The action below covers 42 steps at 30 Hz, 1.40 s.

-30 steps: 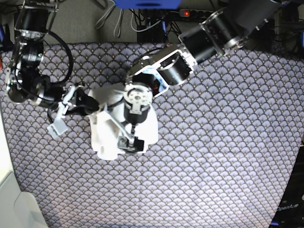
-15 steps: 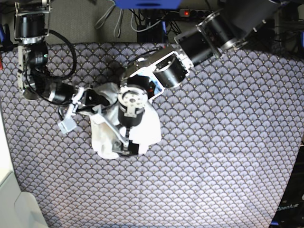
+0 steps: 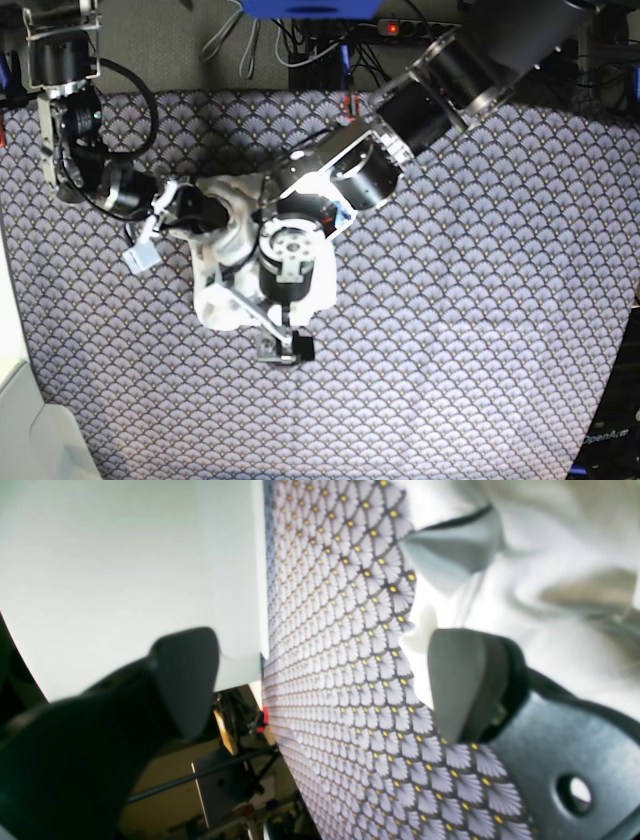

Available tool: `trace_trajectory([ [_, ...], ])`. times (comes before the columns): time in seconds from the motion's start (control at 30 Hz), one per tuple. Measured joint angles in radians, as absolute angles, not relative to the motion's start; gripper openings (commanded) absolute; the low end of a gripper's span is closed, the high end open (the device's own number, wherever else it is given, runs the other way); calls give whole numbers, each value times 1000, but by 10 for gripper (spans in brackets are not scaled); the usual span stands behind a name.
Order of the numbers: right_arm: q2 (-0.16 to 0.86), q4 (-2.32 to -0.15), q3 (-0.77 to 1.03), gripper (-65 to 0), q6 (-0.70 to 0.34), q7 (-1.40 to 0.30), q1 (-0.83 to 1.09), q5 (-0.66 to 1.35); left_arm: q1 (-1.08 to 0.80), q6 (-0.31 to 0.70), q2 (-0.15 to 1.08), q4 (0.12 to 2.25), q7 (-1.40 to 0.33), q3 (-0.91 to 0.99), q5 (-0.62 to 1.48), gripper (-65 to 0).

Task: Fold the T-shirt properly
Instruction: 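Grasp the bundle edge with the right gripper beside the left gripper, then release the bundle with the left gripper and raise it away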

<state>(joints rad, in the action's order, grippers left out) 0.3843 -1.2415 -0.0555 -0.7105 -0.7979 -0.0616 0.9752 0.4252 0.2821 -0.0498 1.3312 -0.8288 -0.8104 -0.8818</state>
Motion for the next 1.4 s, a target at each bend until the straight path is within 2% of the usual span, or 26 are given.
trace_trajectory([
  [0.27,410,-1357,-57,-469,-693,-830,-60,913,351,274,-51,1571,-838,-582,-889,0],
  [0.33,430,-1391,-58,-469,-694,-839,-54,915,306,282,-46,1623,-886,-526,-889,0],
  [0.47,457,-1436,-47,-469,-691,-847,-54,909,255,284,23,1725,-942,-423,-883,0],
  [0.63,461,-1549,123,-469,-688,-947,1,897,114,286,113,1861,-949,-348,-881,0],
  [0.8,411,-1715,212,-469,-688,-1075,-6,913,20,282,158,1940,-945,-224,-888,0],
  [1.03,258,-1856,210,-469,-693,-1224,-8,915,-163,287,233,1971,-955,12,-884,0],
  [1.17,204,-1843,206,-469,-693,-1234,-8,909,-243,283,281,1988,-942,119,-890,0],
  [1.3,219,-1756,147,-469,-693,-1231,-45,897,-303,289,283,1988,-957,191,-881,0],
  [1.4,257,-1651,94,-469,-694,-1152,-88,920,-308,287,278,1993,-942,220,-882,0],
])
